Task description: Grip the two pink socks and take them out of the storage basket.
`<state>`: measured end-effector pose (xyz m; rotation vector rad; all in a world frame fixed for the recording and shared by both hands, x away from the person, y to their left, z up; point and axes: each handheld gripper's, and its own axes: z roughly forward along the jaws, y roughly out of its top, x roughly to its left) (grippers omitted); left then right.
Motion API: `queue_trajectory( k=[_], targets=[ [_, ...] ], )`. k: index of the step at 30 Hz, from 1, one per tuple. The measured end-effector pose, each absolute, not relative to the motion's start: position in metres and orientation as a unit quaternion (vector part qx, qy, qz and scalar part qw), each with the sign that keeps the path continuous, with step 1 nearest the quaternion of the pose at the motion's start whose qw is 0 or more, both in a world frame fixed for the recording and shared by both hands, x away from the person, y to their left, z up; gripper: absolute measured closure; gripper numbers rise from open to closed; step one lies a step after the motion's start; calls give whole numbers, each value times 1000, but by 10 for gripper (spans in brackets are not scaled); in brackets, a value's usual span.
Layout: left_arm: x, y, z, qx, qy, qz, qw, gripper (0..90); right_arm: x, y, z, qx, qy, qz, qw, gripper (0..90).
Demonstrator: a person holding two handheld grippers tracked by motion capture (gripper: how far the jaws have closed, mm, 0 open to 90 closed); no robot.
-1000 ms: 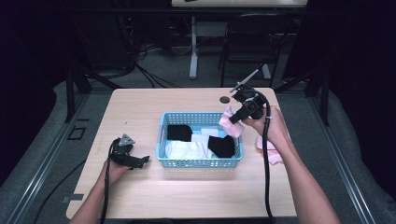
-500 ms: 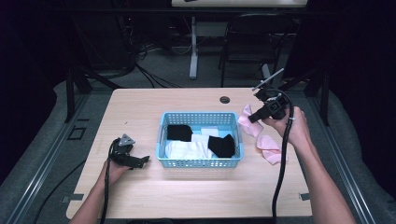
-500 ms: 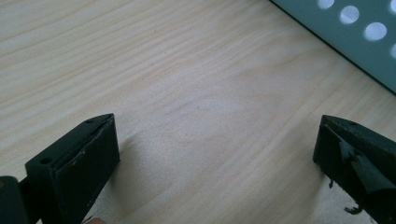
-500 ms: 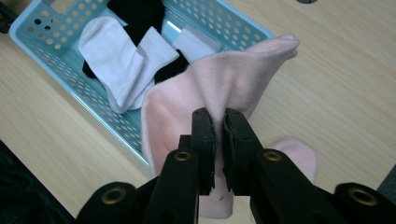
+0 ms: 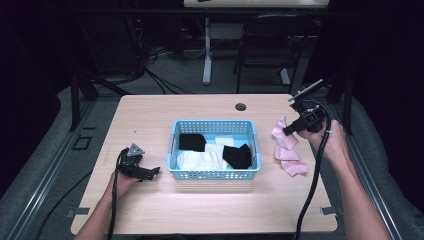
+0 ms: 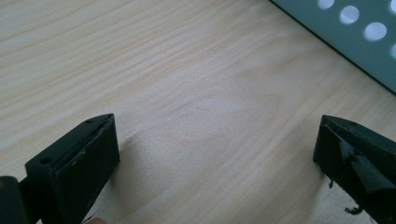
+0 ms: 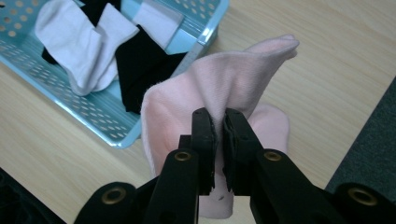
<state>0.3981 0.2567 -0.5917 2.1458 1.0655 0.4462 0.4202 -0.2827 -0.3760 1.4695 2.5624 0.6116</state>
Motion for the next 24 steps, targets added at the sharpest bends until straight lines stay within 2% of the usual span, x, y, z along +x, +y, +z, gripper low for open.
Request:
queue_trajectory(
  k=[12, 24],
  targets=[
    [398, 256, -592, 825, 412, 173, 345, 2, 430, -310, -401, 517, 834, 185, 57, 834],
    [398, 256, -592, 826, 411, 173, 345, 1, 445, -307, -437, 535, 829, 155, 57, 833]
  ],
)
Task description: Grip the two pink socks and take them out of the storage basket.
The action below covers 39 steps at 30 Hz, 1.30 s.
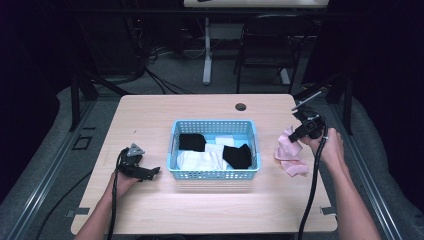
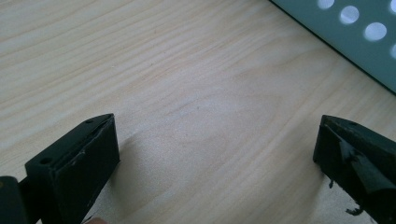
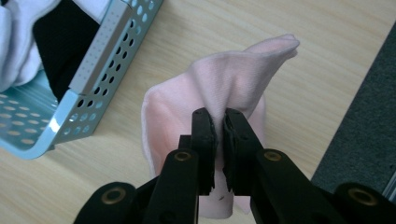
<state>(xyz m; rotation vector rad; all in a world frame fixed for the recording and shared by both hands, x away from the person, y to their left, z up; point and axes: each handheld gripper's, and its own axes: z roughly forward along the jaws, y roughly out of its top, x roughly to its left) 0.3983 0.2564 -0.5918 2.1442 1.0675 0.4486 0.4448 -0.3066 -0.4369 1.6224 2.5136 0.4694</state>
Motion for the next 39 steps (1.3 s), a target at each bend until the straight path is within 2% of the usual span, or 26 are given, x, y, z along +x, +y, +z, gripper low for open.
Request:
queue_trajectory(
  k=[10, 13, 16, 17, 19, 23, 31, 33, 36, 39],
  targets=[
    [398, 256, -592, 826, 411, 173, 345, 1, 465, -298, -483, 550, 822, 142, 32, 823],
    [398, 256, -592, 826, 411, 173, 345, 1, 471, -294, -489, 555, 818, 148, 23, 793],
    [398, 256, -592, 826, 411, 173, 345, 1, 475, -287, -498, 557, 817, 150, 11, 721],
    [398, 256, -592, 826, 411, 173, 345, 1, 476, -285, -498, 555, 820, 140, 14, 655],
    [398, 256, -592, 826, 411, 173, 345, 1, 475, -284, -498, 552, 822, 139, 16, 618],
    [398, 256, -592, 826, 411, 173, 345, 2, 468, -285, -490, 550, 821, 152, 31, 491],
    [398, 256, -592, 826, 411, 173, 345, 1, 438, -297, -461, 540, 821, 176, 59, 260],
    [398, 256, -592, 826, 411, 174, 345, 2, 429, -300, -454, 534, 823, 181, 66, 174],
    [398, 256, -592, 826, 411, 174, 345, 2, 416, -304, -446, 530, 824, 188, 72, 125],
    [398, 256, -592, 826, 411, 174, 345, 2, 402, -306, -441, 524, 826, 195, 76, 31]
  ],
)
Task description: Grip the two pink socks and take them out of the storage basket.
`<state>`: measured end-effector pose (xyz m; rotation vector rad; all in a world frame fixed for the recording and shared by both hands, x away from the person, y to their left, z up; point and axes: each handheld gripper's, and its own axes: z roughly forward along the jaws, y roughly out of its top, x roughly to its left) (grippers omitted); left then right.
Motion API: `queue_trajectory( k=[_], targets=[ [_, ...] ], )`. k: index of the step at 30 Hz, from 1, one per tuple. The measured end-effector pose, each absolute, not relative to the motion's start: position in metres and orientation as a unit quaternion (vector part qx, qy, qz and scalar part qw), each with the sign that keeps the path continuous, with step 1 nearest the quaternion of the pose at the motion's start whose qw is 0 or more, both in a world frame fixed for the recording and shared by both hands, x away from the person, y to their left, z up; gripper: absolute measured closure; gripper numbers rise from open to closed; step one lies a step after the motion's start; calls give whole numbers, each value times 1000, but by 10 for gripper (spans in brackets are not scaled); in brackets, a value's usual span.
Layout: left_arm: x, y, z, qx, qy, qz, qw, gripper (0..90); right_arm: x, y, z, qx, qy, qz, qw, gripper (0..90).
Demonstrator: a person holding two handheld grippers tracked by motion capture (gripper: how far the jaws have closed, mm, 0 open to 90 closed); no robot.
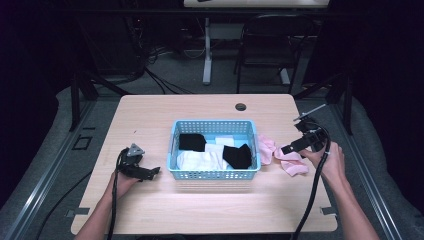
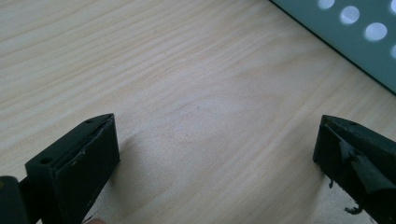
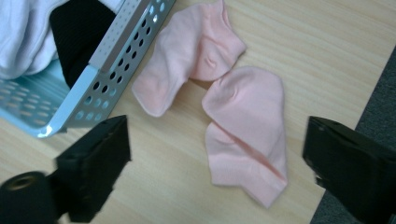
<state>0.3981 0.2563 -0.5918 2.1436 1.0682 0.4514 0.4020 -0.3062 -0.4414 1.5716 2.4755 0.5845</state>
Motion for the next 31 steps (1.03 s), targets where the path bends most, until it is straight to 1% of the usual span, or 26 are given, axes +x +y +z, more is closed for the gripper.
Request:
queue_trajectory(
  k=[3, 9, 14, 18, 22, 23, 26, 27, 31],
  targets=[
    [398, 256, -592, 826, 411, 174, 345, 2, 389, -309, -441, 518, 828, 199, 83, 2],
    [398, 256, -592, 826, 411, 174, 345, 2, 364, -316, -450, 516, 829, 199, 82, 0],
    [398, 256, -592, 825, 412, 174, 344, 2, 347, -324, -471, 524, 825, 196, 83, 0],
    [398, 256, -592, 825, 413, 173, 345, 2, 337, -329, -492, 528, 827, 178, 71, 0],
    [398, 256, -592, 825, 412, 173, 345, 2, 332, -330, -511, 535, 826, 169, 50, 0],
    [398, 256, -592, 825, 413, 173, 345, 2, 332, -329, -515, 534, 828, 162, 54, 0],
    [398, 256, -592, 825, 413, 173, 345, 2, 333, -330, -519, 532, 831, 152, 48, 0],
    [398, 256, -592, 825, 413, 173, 346, 2, 333, -330, -520, 532, 831, 154, 55, 0],
    [398, 256, -592, 825, 413, 173, 345, 2, 335, -333, -524, 534, 831, 151, 45, 0]
  ],
)
